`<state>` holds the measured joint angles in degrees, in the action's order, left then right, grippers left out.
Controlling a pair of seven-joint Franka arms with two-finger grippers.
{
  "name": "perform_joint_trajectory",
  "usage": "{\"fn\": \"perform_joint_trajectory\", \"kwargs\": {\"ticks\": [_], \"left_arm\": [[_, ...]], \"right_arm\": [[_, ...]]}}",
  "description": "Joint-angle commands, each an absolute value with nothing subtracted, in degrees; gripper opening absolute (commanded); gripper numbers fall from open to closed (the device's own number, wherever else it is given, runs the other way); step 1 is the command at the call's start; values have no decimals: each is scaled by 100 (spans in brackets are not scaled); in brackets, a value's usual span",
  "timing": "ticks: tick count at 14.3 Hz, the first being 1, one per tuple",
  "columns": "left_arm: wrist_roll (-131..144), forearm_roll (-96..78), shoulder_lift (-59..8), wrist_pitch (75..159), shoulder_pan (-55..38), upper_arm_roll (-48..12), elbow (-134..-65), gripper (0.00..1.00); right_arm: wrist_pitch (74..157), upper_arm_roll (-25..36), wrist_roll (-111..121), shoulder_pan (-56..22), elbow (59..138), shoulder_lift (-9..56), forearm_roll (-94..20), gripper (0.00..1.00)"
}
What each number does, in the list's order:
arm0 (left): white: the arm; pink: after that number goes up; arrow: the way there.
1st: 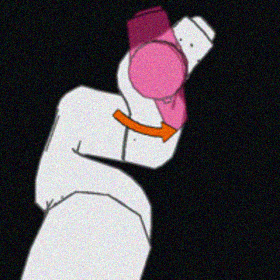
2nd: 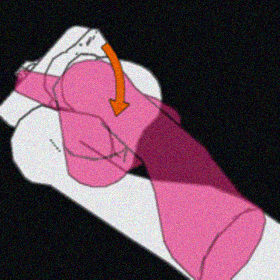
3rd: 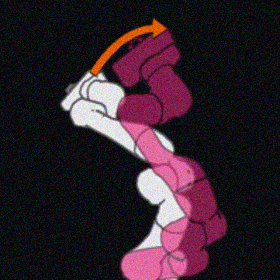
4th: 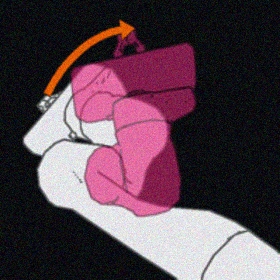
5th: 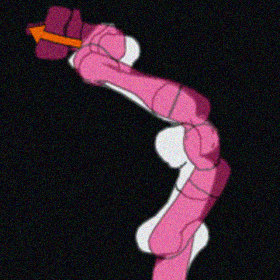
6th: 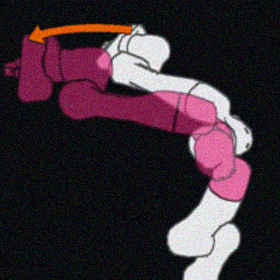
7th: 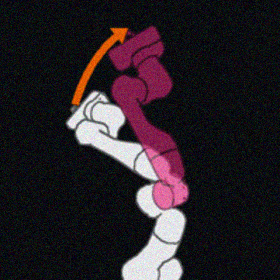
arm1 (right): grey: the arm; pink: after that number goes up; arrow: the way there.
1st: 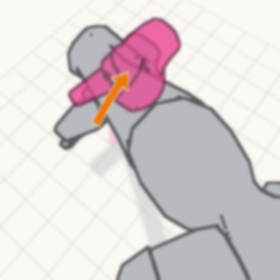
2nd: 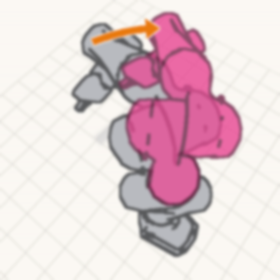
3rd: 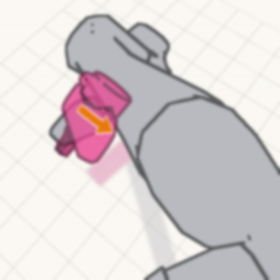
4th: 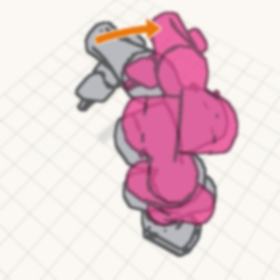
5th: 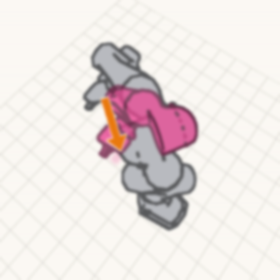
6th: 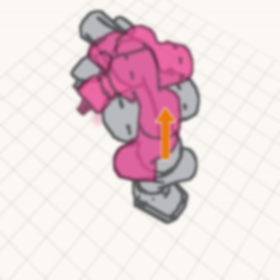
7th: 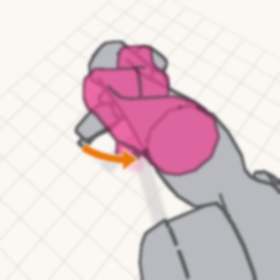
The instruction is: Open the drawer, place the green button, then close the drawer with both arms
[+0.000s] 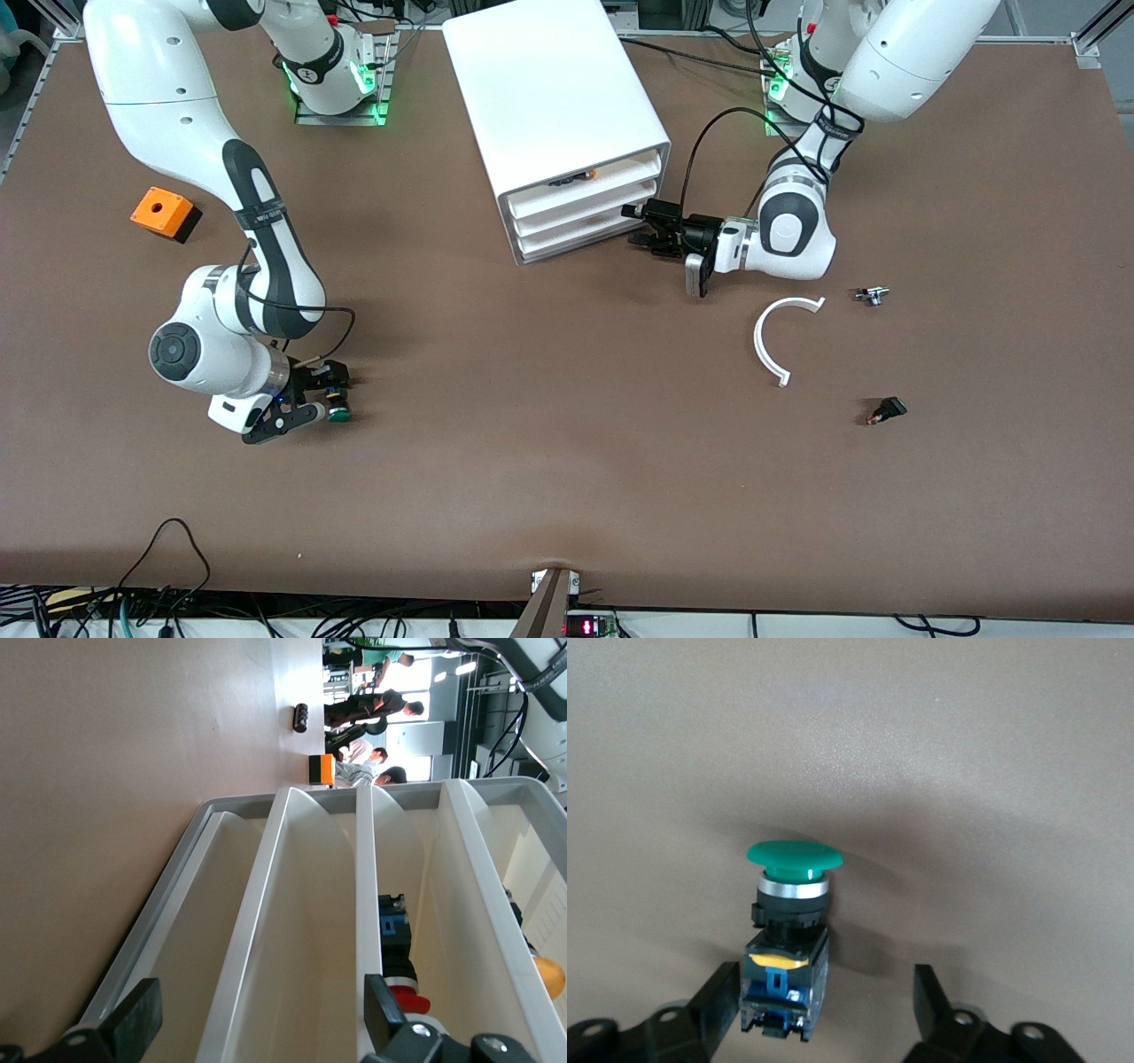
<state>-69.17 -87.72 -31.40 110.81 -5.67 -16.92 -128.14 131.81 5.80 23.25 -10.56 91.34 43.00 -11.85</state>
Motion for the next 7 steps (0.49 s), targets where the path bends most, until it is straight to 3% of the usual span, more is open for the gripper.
{"fn": "perform_joint_trajectory", "kwargs": {"ticks": [1,3,4,5,6,7], "left_arm": [[-7503,-9376,-3234,11136,-703,-1723,-12911,100],[-7961,-9719,-3392,11118,-756,-1731,-12929,98],[-8050,-9747,-3393,11118,-773,-1723,-12946,86],[-8068,-9747,-3393,11109,-773,-1723,-12946,63],[-8060,-9747,-3401,11109,-782,-1723,-12946,53],[-8051,-9747,-3436,11118,-791,-1723,-12929,52]], "right_arm": [[13192,580,2355,-1063,9070,4342,-1116,66],[13192,580,2364,-1063,9070,4342,-1116,56],[13192,580,2373,-1063,9070,4342,-1108,51],[13192,580,2382,-1063,9070,4342,-1107,49],[13192,580,2399,-1063,9070,4342,-1116,47],[13192,580,2408,-1063,9070,4342,-1116,47]]}}
